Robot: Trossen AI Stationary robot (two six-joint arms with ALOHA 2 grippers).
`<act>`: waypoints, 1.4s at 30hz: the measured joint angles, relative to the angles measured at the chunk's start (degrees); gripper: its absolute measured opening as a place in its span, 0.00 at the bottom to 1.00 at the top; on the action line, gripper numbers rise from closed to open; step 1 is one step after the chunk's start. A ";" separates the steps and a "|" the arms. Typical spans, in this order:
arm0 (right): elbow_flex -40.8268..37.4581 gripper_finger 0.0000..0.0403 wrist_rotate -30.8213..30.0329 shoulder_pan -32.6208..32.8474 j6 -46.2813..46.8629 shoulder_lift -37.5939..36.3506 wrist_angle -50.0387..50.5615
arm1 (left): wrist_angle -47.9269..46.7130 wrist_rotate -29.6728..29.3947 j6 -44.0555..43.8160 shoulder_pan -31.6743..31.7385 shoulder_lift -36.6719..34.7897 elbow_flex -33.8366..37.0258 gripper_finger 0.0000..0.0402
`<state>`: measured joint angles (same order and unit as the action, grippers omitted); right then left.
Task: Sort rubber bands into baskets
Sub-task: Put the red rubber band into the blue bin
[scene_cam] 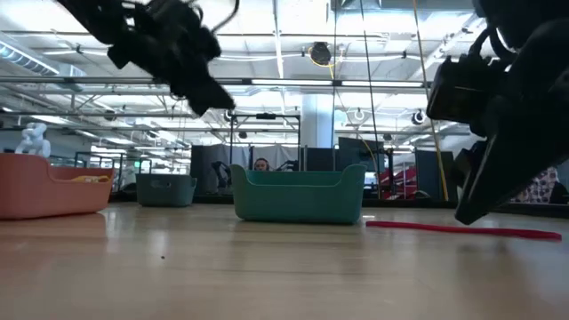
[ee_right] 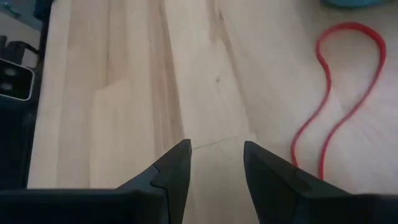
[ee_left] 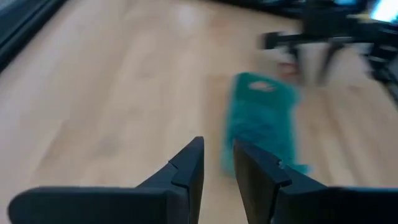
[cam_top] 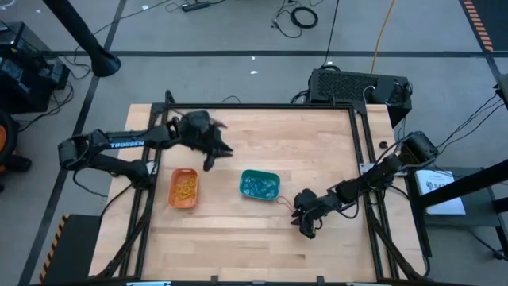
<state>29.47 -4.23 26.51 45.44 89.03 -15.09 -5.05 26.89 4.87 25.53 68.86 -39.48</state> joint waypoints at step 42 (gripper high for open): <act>0.13 0.03 -10.55 4.62 0.58 -0.15 12.93 | 28.17 -13.85 4.50 -30.76 13.88 8.52 0.23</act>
<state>29.61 -14.78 31.14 46.02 88.88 -2.16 23.12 13.04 9.37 -5.23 82.74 -30.96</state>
